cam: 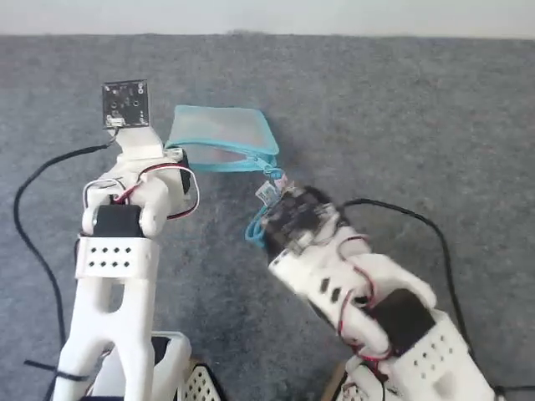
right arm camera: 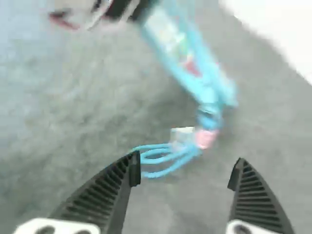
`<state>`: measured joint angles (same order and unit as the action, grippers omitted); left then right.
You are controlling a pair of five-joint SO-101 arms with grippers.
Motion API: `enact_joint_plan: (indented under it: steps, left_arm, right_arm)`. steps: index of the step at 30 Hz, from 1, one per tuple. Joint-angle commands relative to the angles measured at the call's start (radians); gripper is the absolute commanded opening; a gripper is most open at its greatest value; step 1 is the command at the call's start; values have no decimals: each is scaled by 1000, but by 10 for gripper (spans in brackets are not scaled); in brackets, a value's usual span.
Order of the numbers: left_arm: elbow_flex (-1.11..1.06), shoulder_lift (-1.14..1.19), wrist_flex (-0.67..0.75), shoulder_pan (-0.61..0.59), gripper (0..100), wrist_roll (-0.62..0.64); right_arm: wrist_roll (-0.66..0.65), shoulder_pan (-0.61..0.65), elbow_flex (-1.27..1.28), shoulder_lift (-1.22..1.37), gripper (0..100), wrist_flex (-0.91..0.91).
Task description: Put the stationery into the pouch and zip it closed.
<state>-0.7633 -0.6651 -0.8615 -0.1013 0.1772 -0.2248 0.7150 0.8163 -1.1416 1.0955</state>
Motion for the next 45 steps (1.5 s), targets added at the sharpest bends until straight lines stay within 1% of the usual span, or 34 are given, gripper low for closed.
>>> enact_joint_plan:
  steps: [1, 4, 7, 11, 16, 20, 23, 30, 33, 36, 39, 42, 45]
  left_arm:
    - [31, -38, 57, -8, 15, 18]
    - [19, -38, 58, -11, 15, 18]
    - [19, -38, 58, -12, 15, 18]
    - [18, -35, 55, -11, 15, 18]
    - [-4, -38, 60, -6, 15, 17]
    - [-7, -38, 60, -6, 15, 17]
    - [-5, -38, 60, -6, 15, 17]
    - [-4, -38, 60, -5, 15, 17]
    - [-5, -38, 60, -5, 15, 17]
    - [-7, -38, 60, -5, 15, 17]
    - [-8, -38, 57, -5, 15, 17]
    - [-4, -38, 54, -5, 15, 14]
    - [-2, -38, 54, -5, 15, 14]
  right_arm:
    - [21, -157, -20, 99, 296, -77]
    - [89, -259, -100, 315, 296, -139]
    - [104, -298, -216, 549, 296, -179]
    - [104, -300, -361, 794, 296, -209]
    - [107, -289, -480, 951, 296, -228]
    - [143, -269, -485, 937, 296, -214]
    - [140, -222, -459, 863, 298, -182]
    - [138, 13, -278, 674, 297, -179]
    - [137, 65, -229, 608, 297, -170]
    - [109, 30, -227, 519, 297, -139]
    - [-25, -56, -238, 440, 299, -91]
    - [-170, -130, -236, 441, 305, -64]
    - [-262, -147, -236, 475, 386, -81]
